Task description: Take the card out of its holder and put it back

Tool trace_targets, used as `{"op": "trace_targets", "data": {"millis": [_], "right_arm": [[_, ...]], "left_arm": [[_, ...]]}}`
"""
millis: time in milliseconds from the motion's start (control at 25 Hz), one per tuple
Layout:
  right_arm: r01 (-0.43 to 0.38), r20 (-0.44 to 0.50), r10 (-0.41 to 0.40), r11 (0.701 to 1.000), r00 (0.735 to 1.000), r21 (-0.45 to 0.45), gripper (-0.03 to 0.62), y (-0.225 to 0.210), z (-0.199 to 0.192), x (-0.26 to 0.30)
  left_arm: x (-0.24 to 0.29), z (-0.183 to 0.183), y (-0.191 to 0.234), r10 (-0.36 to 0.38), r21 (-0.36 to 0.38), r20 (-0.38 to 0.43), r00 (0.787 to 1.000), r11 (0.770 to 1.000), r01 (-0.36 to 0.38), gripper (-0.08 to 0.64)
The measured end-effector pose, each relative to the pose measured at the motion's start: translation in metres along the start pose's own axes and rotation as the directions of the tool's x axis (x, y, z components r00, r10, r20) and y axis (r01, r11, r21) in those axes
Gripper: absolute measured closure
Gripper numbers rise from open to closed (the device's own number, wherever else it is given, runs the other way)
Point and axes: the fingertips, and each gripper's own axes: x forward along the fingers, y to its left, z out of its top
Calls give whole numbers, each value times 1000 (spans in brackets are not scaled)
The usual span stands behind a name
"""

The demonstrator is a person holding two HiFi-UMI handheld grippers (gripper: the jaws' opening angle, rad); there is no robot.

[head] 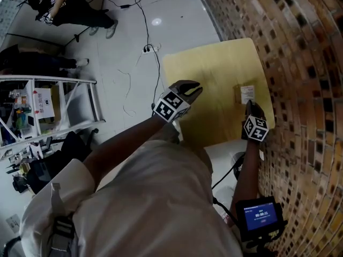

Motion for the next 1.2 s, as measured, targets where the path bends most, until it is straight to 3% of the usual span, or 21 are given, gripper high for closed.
{"op": "trace_targets", "data": {"millis": [720,1200], "right_arm": [[-13,-62,9,999,998,-51,578,2,-18,25],[-10,-85,7,999,996,-31,578,1,-33,35]], "left_arm": [[5,-6,4,5,-4,-22,1000,1000,-5,479],[8,-10,1,6,-9,-31,999,1000,-6,479]]}}
